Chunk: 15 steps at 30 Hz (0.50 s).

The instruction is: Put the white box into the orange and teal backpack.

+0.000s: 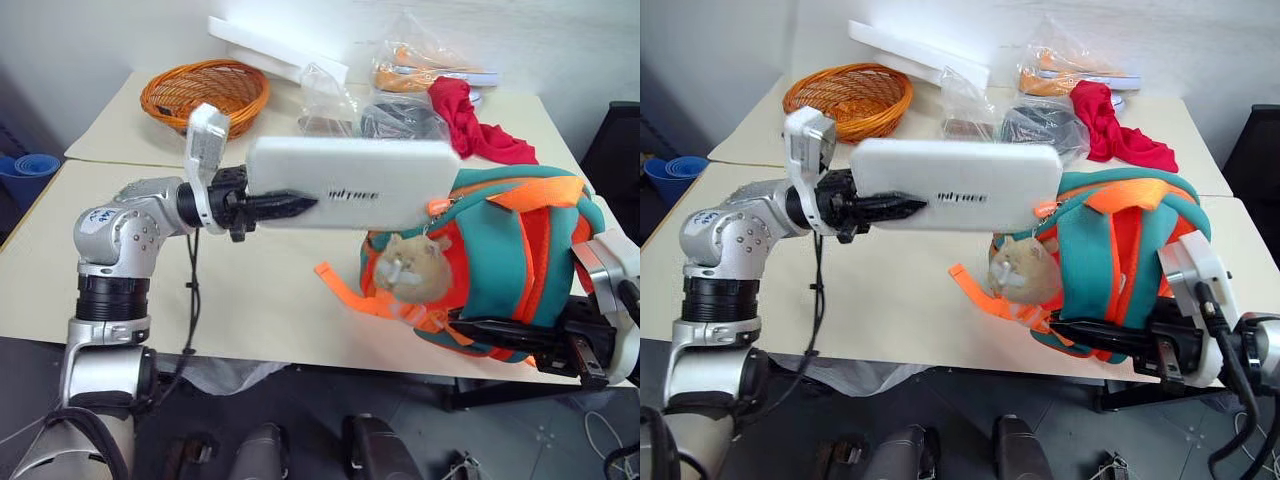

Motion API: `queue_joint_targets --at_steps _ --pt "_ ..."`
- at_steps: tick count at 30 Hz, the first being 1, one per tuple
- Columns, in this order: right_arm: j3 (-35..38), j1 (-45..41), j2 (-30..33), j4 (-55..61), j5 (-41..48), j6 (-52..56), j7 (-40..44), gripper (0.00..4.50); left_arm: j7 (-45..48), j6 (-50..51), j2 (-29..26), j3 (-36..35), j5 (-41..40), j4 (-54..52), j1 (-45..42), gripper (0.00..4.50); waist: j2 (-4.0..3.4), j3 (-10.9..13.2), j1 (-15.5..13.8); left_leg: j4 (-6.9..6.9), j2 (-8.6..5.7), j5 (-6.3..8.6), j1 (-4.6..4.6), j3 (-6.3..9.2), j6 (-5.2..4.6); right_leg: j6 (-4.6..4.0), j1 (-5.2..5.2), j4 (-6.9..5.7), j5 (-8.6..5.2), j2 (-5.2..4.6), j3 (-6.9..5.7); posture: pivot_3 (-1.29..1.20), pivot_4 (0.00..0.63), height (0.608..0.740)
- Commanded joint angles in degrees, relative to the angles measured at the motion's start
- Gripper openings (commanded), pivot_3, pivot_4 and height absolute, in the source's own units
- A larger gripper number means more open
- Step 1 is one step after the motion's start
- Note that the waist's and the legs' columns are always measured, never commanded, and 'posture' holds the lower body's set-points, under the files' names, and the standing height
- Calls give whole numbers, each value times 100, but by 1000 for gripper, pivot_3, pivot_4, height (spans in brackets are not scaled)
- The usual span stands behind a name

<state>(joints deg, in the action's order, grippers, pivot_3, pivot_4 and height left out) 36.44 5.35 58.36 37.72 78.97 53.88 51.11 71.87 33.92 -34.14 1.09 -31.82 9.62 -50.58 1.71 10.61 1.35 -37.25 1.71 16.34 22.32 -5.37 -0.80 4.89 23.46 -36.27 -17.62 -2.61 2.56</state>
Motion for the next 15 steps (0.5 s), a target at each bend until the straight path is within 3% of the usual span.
queue_joint_targets --at_steps 1,5,10,15 --pt "183 41 0 121 160 -122 -21 45 294 -929 24 340 646 554 -349 1262 0 0 -24 0 -2 -1 4 2 -5 1 1 3 1 -2 -1 0 150 740" --pt "152 81 -45 165 156 -176 -83 45 655 -1575 217 583 963 993 -740 1262 2 1 -43 0 0 6 28 5 -16 9 9 25 6 -5 -5 0 150 740" --pt "-37 23 -132 220 50 -301 -202 45 1001 -1556 826 861 932 1155 -1195 1262 2 1 -130 -18 1 11 65 5 -25 14 33 30 9 -1 -10 0 150 740" --pt "-673 -373 -326 156 -363 -516 -701 45 556 -1858 2104 1368 1404 1735 -1496 1262 -1 2 -152 -70 2 20 96 8 -41 28 44 25 16 4 -11 0 150 740"
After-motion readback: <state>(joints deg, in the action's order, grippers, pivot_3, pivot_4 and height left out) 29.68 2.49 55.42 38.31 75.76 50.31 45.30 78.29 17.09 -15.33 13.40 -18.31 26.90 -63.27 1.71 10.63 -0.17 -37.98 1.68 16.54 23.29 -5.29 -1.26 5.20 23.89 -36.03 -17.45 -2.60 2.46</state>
